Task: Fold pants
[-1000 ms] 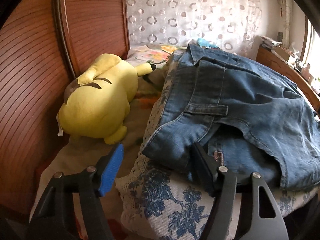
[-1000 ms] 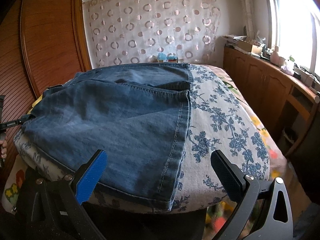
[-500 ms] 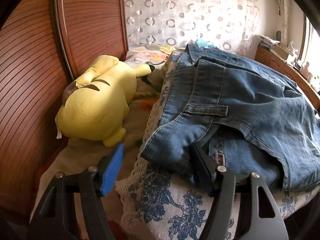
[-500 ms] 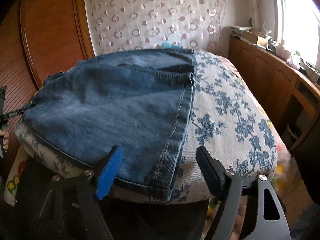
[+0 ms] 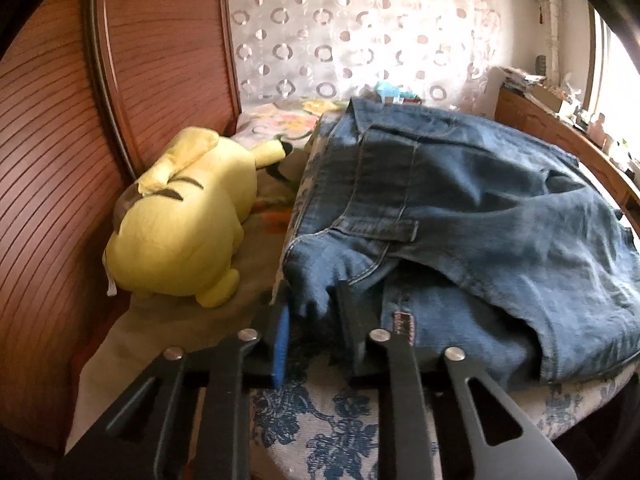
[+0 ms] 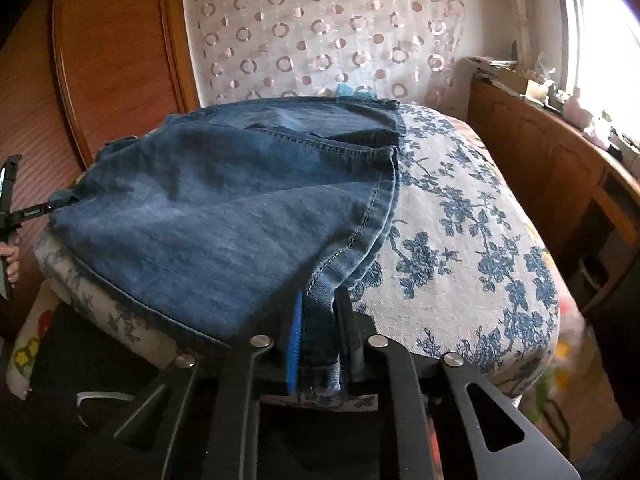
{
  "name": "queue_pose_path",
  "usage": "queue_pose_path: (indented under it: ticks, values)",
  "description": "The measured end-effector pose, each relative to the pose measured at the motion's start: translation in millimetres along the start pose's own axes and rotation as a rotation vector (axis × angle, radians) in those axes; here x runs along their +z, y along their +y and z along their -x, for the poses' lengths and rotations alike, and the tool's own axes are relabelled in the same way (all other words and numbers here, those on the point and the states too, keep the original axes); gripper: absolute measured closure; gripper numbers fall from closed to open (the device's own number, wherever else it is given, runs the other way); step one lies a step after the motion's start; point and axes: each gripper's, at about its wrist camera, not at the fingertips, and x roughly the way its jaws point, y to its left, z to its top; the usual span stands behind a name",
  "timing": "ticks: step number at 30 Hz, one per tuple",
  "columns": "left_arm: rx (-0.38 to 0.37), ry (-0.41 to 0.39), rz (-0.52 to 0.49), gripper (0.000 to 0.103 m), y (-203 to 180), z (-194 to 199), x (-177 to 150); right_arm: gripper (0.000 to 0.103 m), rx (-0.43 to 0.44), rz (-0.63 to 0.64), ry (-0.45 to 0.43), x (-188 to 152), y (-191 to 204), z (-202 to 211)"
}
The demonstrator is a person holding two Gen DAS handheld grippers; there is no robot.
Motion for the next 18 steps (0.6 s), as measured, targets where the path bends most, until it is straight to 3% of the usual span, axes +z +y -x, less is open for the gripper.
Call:
queue_pose_path:
  ticks: [10, 18]
  values:
    - [-0.037, -0.113, 0.029, 0.087, -4.3, 30.0, 28.2, 0.095, -0.005, 0.064, -0.135, 27.3, 0.1, 22.4]
    - [-0.047, -0.168, -0.006, 0.09, -22.9, 38.5, 49.4, 0.095, -0.024, 0.073, -0.217, 58.2, -10.8, 20.8]
